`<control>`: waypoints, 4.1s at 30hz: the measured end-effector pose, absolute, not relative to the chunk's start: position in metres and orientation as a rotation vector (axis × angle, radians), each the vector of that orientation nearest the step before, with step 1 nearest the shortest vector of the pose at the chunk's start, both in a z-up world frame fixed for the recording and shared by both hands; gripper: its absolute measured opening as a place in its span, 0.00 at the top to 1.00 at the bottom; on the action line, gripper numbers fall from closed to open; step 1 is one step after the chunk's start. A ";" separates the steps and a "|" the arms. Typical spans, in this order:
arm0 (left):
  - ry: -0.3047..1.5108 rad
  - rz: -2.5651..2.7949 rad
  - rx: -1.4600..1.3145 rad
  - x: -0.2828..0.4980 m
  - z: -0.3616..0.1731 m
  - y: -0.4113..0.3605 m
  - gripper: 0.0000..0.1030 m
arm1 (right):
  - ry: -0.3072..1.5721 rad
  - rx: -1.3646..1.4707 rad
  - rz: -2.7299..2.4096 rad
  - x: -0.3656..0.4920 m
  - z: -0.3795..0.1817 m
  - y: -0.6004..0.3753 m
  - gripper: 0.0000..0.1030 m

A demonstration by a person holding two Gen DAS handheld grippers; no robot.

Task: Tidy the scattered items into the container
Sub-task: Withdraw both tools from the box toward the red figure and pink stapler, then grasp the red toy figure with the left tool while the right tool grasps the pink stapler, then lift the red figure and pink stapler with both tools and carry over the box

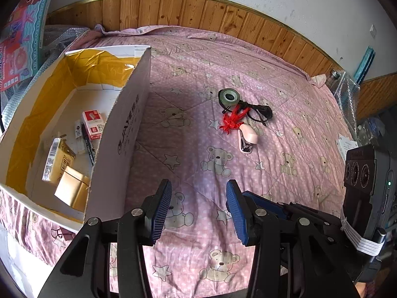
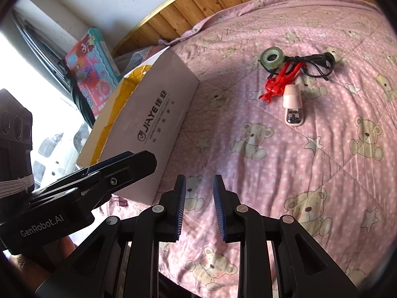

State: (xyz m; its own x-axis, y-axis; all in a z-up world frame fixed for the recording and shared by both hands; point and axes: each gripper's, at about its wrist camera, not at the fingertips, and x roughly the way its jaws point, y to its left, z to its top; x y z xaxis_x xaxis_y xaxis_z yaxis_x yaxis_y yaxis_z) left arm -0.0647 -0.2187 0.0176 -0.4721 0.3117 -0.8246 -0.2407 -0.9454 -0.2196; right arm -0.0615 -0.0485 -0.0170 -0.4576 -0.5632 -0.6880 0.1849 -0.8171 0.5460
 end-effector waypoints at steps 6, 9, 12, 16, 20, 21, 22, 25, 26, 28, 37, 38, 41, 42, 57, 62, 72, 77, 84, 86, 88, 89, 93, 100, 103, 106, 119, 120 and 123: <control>-0.088 2.396 -1.414 -0.089 0.008 -0.193 0.48 | -0.612 1.316 -2.336 -0.076 -0.027 -0.022 0.75; -0.078 2.368 -1.417 -0.105 0.004 -0.179 0.44 | -0.623 1.318 -2.385 -0.086 -0.029 -0.009 0.75; -0.072 2.352 -1.418 -0.124 0.000 -0.165 0.43 | -0.622 1.320 -2.439 -0.097 -0.030 0.003 0.72; -0.075 2.328 -1.434 -0.149 -0.009 -0.150 0.42 | -0.624 1.326 -2.489 -0.116 -0.035 0.014 0.66; -0.100 2.303 -1.459 -0.172 -0.020 -0.139 0.42 | -0.588 1.327 -2.521 -0.143 -0.042 0.014 0.64; -0.103 2.299 -1.462 -0.177 -0.022 -0.136 0.42 | -0.566 1.332 -2.527 -0.150 -0.045 0.011 0.64; -0.102 2.298 -1.466 -0.183 -0.025 -0.133 0.42 | -0.542 1.340 -2.535 -0.157 -0.047 0.009 0.63; -0.091 2.286 -1.476 -0.200 -0.033 -0.123 0.42 | -0.472 1.353 -2.562 -0.172 -0.056 0.005 0.65; -0.086 2.285 -1.477 -0.205 -0.036 -0.120 0.42 | -0.461 1.360 -2.563 -0.174 -0.059 0.006 0.69; -0.078 2.283 -1.482 -0.215 -0.043 -0.114 0.42 | -0.469 1.346 -2.559 -0.174 -0.061 0.012 0.71; 0.005 2.261 -1.459 -0.238 -0.086 -0.083 0.42 | -0.498 1.395 -2.562 -0.142 -0.058 0.042 0.73; 0.059 2.270 -1.429 -0.236 -0.087 -0.077 0.42 | -0.503 1.398 -2.556 -0.139 -0.058 0.043 0.73; 0.159 2.275 -1.395 -0.225 -0.086 -0.073 0.51 | -0.514 1.399 -2.539 -0.133 -0.058 0.044 0.73; 0.147 2.263 -1.402 -0.220 -0.084 -0.076 0.51 | -0.524 1.401 -2.525 -0.131 -0.057 0.045 0.73; -0.775 2.032 -1.666 -0.157 -0.091 -0.214 0.47 | -0.494 1.408 -2.496 -0.102 -0.060 0.039 0.71; -0.439 2.274 -1.528 -0.140 -0.062 -0.199 0.30 | -0.486 1.402 -2.505 -0.099 -0.062 0.039 0.68; 0.087 2.310 -1.347 -0.114 -0.073 -0.152 0.43 | -0.442 1.424 -2.505 -0.101 -0.071 0.035 0.77; 0.131 2.367 -1.297 -0.106 -0.063 -0.164 0.58 | -0.429 1.396 -2.503 -0.097 -0.061 0.036 0.85; 0.176 2.396 -1.274 -0.103 -0.065 -0.161 0.58 | -0.451 1.408 -2.520 -0.104 -0.070 0.035 0.62; 0.156 2.380 -1.305 -0.103 -0.070 -0.162 0.58 | -0.457 1.401 -2.514 -0.107 -0.072 0.034 0.61; 0.180 2.349 -1.329 -0.099 -0.076 -0.158 0.57 | -0.464 1.390 -2.517 -0.109 -0.072 0.032 0.60; 0.212 2.360 -1.308 -0.097 -0.076 -0.155 0.57 | -0.456 1.383 -2.520 -0.111 -0.073 0.030 0.59; 0.259 2.359 -1.324 -0.098 -0.091 -0.150 0.38 | -0.438 1.366 -2.539 -0.115 -0.074 0.026 0.73; 0.127 2.335 -1.314 -0.100 -0.081 -0.162 0.94 | -0.460 1.346 -2.543 -0.106 -0.065 0.033 0.73; 0.025 2.320 -1.320 -0.099 -0.074 -0.171 0.95 | -0.473 1.336 -2.541 -0.100 -0.060 0.035 0.73; -0.016 2.330 -1.331 -0.101 -0.069 -0.176 0.92 | -0.475 1.329 -2.543 -0.095 -0.056 0.034 0.73; 0.022 2.339 -1.309 -0.153 -0.090 -0.136 0.50 | -0.445 1.371 -2.548 -0.094 -0.074 0.033 0.73; 0.035 2.333 -1.300 -0.153 -0.090 -0.136 0.53 | -0.444 1.369 -2.546 -0.094 -0.074 0.034 0.73; -0.031 2.315 -1.324 -0.153 -0.086 -0.144 0.53 | -0.452 1.369 -2.538 -0.096 -0.074 0.035 0.73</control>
